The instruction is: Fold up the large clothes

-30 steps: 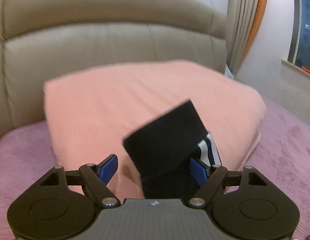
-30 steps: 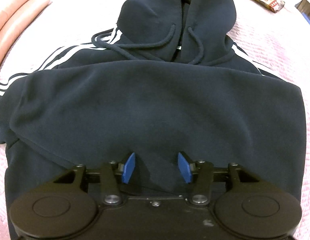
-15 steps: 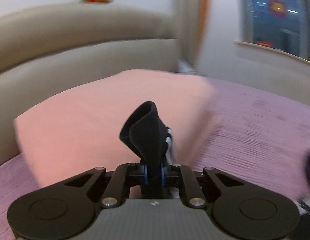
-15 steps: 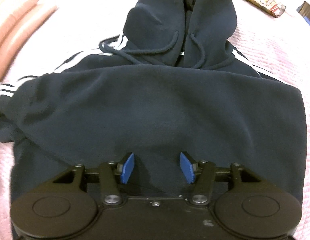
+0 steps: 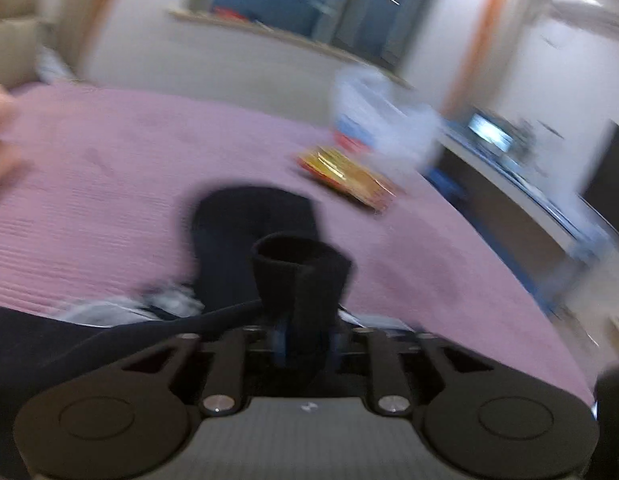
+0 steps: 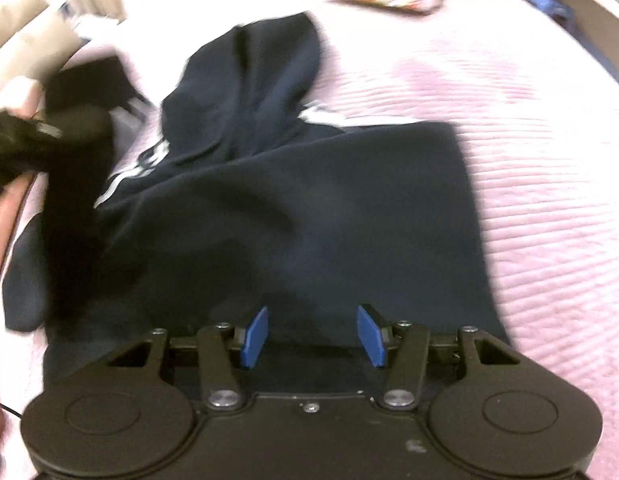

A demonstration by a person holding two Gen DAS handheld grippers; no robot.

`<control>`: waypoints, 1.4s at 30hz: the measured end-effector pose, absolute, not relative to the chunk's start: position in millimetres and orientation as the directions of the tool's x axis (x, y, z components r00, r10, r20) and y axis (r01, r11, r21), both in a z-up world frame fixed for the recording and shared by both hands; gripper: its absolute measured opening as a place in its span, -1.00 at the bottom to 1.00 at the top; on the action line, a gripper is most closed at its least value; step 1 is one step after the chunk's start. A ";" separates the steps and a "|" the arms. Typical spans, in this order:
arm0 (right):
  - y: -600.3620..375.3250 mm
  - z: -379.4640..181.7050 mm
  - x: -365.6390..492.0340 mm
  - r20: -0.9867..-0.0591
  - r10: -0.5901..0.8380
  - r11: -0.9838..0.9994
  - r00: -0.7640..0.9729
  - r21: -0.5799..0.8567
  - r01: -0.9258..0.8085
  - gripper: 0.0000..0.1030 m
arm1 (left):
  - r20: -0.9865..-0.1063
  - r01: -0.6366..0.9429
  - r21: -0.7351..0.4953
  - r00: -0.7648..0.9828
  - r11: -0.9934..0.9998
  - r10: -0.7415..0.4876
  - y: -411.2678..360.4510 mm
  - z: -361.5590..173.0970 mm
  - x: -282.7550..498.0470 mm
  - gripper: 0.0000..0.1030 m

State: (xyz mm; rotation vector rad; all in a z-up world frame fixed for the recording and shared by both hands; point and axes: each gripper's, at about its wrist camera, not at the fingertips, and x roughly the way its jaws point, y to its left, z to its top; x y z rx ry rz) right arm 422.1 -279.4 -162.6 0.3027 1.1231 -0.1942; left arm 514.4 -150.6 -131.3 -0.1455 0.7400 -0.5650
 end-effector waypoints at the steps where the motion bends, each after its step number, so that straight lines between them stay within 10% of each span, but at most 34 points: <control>1: -286.8 -160.5 419.3 -0.904 -0.023 0.940 0.427 0.126 0.317 0.21 | -0.626 0.452 -0.330 0.552 0.829 -0.551 -161.7 -143.3 512.8 0.07; 20: -305.4 -216.3 473.3 -0.842 0.198 0.871 0.502 0.386 0.304 0.46 | -0.809 0.065 -0.261 0.529 0.963 -0.255 -10.2 -198.7 527.2 0.21; 24: -284.5 -210.6 471.1 -0.835 0.226 0.897 0.502 0.379 0.227 -0.72 | -0.806 0.045 -0.257 0.541 0.965 -0.240 -1.2 -194.7 522.0 0.17; 29: -284.8 -155.5 456.7 -0.791 0.110 0.926 0.602 0.301 0.226 -0.77 | -0.776 0.048 -0.248 0.589 0.968 -0.228 1.4 -177.8 522.9 0.15; 34: -309.0 -116.9 439.1 -0.769 -0.168 0.931 0.617 0.081 0.356 -0.75 | -0.757 0.071 -0.234 0.613 0.970 -0.227 -6.6 -176.5 538.2 0.15; 38: -335.2 -170.2 448.7 -0.879 -0.269 0.873 0.393 -0.051 0.485 0.10 | -0.809 0.075 -0.114 0.572 0.991 -0.137 -26.3 -209.9 558.6 0.11; 42: -357.9 -206.2 451.0 -0.926 -0.219 0.859 0.309 -0.033 0.511 0.18 | -0.808 0.140 0.005 0.584 0.990 -0.079 -43.9 -213.6 560.8 0.12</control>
